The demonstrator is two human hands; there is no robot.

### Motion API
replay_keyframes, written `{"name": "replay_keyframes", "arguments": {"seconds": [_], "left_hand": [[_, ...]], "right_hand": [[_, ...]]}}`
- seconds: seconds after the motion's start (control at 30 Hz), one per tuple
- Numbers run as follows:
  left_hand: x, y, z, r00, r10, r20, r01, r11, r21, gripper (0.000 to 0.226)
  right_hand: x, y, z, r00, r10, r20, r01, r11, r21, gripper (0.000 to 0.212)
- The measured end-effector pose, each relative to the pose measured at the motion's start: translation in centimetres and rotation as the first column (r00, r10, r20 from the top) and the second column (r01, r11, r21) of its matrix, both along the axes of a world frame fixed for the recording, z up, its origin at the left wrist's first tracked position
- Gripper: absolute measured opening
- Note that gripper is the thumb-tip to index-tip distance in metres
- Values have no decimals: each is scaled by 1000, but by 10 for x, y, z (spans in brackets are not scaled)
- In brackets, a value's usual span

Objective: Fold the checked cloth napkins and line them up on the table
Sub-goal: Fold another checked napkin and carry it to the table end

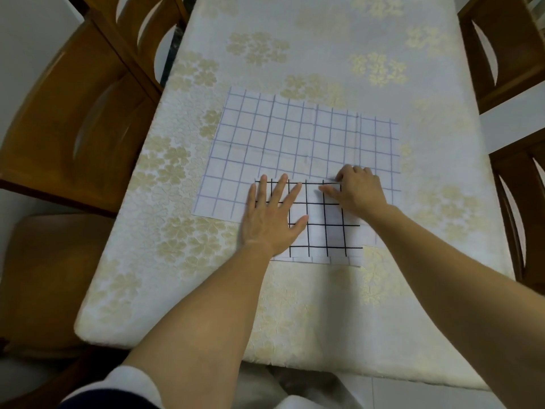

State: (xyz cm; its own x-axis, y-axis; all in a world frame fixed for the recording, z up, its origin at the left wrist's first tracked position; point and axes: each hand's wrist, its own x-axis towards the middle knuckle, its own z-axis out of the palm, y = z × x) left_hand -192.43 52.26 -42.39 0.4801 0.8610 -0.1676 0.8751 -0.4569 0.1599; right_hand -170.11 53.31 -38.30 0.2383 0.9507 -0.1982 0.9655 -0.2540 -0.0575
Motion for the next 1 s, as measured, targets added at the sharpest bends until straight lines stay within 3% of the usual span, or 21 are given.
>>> {"name": "replay_keyframes", "arguments": {"seconds": [0.07,0.13,0.2,0.27,0.43,0.53,0.7,0.9,1.0], "left_hand": [[-1,0,-1,1000,-3,-2,3,1000,8,77],[-1,1,-1,1000,-2,1,2,1000,7,77],[-1,1,0,1000,2,6,-2,1000,8,75],[-1,0,0,1000,1,7,-2,1000,14,73],[-1,0,-1,1000,1,15,-1,1000,15,73],[0,0,-1,1000,4,11,-4,1000,10,74],[1,0,0,1000,-2,-9,2,1000,8,75],[0,-1,3,1000,0,-17,0,1000,-19,78],[0,4,10,998,11,54,-6,994,-106,77]], "right_hand": [[6,10,7,998,-58,-15,55,990,-130,65],[12,7,16,946,-188,-265,133,968,-212,61],[14,-4,24,777,-305,-551,237,952,-193,57],[13,-23,26,609,-326,-723,352,928,-122,53],[1,-76,13,438,-423,-794,490,852,-184,39],[-14,-92,14,491,-453,-744,534,832,-154,38],[-51,-92,39,754,-298,-585,433,895,102,50],[-74,-92,49,890,-138,-433,257,939,227,37],[-79,-93,49,938,-87,-335,176,953,245,31]]}}
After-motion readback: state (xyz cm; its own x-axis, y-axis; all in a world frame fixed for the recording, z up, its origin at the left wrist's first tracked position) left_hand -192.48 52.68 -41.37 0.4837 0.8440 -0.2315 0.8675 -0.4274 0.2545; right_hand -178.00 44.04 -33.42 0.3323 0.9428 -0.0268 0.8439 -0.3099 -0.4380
